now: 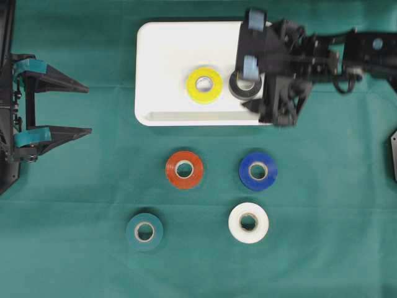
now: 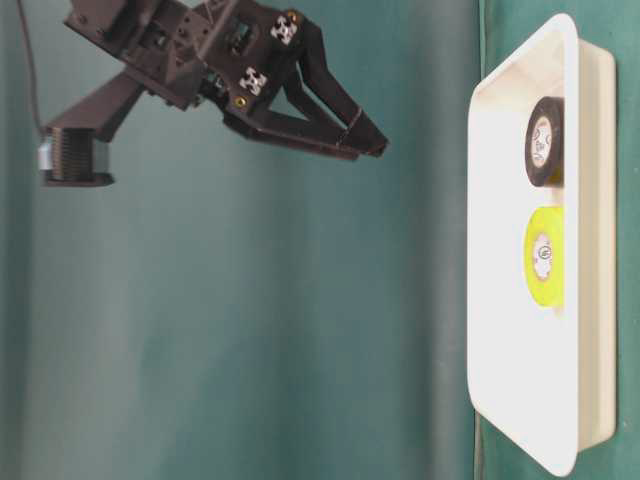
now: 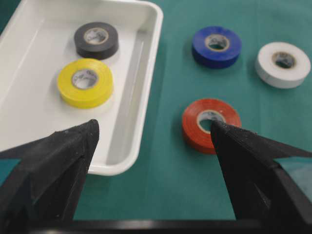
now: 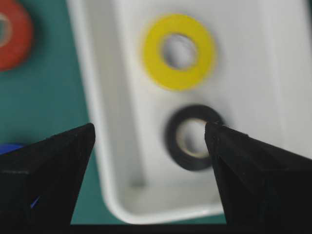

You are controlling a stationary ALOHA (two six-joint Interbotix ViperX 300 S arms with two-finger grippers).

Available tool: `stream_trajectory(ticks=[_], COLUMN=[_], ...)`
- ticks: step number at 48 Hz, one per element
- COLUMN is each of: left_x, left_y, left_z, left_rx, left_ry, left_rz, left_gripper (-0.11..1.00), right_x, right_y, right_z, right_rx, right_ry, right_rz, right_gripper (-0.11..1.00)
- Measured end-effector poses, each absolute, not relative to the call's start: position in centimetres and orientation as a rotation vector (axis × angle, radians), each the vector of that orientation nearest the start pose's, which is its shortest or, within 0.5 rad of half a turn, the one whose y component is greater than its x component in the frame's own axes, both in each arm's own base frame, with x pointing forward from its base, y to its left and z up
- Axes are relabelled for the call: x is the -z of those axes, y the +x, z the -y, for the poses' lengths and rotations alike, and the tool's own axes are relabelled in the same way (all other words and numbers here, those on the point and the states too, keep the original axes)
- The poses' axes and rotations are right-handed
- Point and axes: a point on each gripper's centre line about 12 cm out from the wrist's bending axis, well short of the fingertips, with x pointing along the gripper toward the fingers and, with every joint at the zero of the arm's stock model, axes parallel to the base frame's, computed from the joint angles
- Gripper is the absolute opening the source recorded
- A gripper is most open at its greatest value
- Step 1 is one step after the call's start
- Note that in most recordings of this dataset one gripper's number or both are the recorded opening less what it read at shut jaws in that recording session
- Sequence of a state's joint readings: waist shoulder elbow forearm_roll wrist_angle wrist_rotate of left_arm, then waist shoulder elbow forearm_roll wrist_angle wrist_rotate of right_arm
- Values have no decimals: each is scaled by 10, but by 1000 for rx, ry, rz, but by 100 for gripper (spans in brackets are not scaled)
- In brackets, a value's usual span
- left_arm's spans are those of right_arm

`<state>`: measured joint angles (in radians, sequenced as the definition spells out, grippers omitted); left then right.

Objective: Pick up the tape from a random location and place it into the white case.

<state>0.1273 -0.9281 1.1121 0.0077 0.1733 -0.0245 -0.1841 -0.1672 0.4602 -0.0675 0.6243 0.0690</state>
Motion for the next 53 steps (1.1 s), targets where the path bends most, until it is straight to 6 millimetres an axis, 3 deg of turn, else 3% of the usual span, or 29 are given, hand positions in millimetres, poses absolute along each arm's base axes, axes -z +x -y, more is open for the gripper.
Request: stream_trajectory(ticks=[9,22,31,44,53], left_x=[-259,-258,-259,-259,-259], left_y=[199,199,199,199,199], left_z=[-26,-26,-26,-26,-26], left_rx=[-130,-130,-130,-130,-130], left_ry=[-39,-39,-39,-39,-39], left_rz=[-354,-356,-354,-351,-350], left_gripper=[96,96,96,96,96], right_x=[-254,-271,-286,-303,-299], right_y=[369,362,338,286,247], right_z=[38,36,32,27,23], right_rx=[133,136,131,125,119], right_ry=[53,62,60,61,61], right_rz=[-892,-846,-797,-647,-532], right_gripper=[85,85,85,85,84])
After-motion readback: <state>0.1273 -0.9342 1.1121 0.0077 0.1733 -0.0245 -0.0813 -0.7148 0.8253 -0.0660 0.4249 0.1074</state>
